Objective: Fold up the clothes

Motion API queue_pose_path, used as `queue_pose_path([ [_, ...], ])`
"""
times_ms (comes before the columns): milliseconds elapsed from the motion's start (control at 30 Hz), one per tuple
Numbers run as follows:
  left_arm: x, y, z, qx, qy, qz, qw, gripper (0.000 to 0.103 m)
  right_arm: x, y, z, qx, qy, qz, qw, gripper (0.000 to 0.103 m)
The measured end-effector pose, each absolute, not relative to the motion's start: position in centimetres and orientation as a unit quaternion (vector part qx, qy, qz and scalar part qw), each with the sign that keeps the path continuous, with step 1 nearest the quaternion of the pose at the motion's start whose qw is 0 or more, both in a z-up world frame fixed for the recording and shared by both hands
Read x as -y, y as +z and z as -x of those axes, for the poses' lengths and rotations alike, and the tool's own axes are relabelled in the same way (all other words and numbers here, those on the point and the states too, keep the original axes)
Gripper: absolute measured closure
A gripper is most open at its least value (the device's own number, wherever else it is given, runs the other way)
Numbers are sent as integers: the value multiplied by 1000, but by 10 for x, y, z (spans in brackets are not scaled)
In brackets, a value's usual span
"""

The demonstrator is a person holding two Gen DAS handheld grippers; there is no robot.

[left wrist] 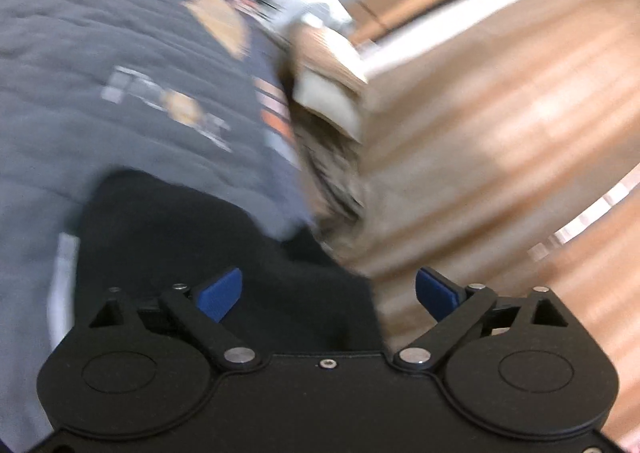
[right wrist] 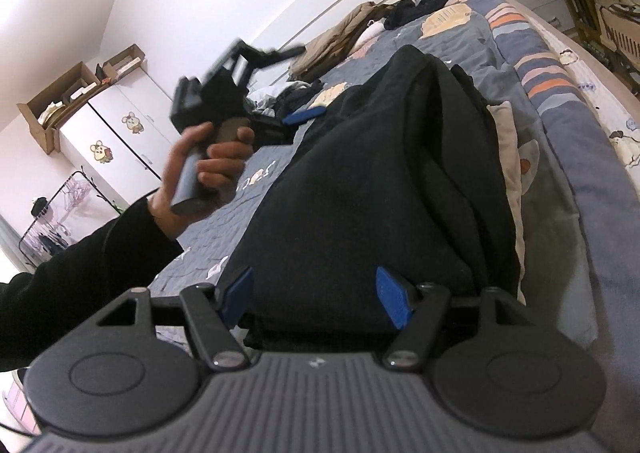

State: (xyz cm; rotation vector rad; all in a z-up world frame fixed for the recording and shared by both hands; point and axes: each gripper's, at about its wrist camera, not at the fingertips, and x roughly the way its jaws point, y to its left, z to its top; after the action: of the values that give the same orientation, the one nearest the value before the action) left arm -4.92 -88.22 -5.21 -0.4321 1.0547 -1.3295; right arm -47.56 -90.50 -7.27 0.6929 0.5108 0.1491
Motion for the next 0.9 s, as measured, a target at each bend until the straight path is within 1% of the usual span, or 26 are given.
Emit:
queue_pose_path([
  [67, 901, -54, 68, -473, -612, 158, 613, 6, 905, -73, 475, -248, 72, -335, 906, 35],
  [200, 935, -72, 82, -491, -611, 109, 612, 6, 906, -72, 476, -250, 71, -336, 905, 35],
  [333, 941, -87, 56, -505, -579, 139, 624, 6, 904, -71, 477, -251, 71, -332, 907, 35],
  [433, 939, -82, 37, -484, -542, 146, 671, 10, 902, -71, 478, -248, 67, -335, 906, 35],
  [633, 947, -77, 13, -461, -494, 135, 725, 10, 896, -71, 479, -243, 53, -334, 909, 35],
  [700, 943, -69, 16, -451, -484, 133, 738, 10, 895, -71, 479, -243, 46, -338, 908, 35],
  [800, 935, -53, 23, -440, -488, 130, 743, 7, 894, -69, 478, -244, 38, -337, 909, 35],
  [900, 914, -33, 43, -417, -498, 104, 753, 6, 892, -66, 477, -245, 26, -343, 906, 34],
])
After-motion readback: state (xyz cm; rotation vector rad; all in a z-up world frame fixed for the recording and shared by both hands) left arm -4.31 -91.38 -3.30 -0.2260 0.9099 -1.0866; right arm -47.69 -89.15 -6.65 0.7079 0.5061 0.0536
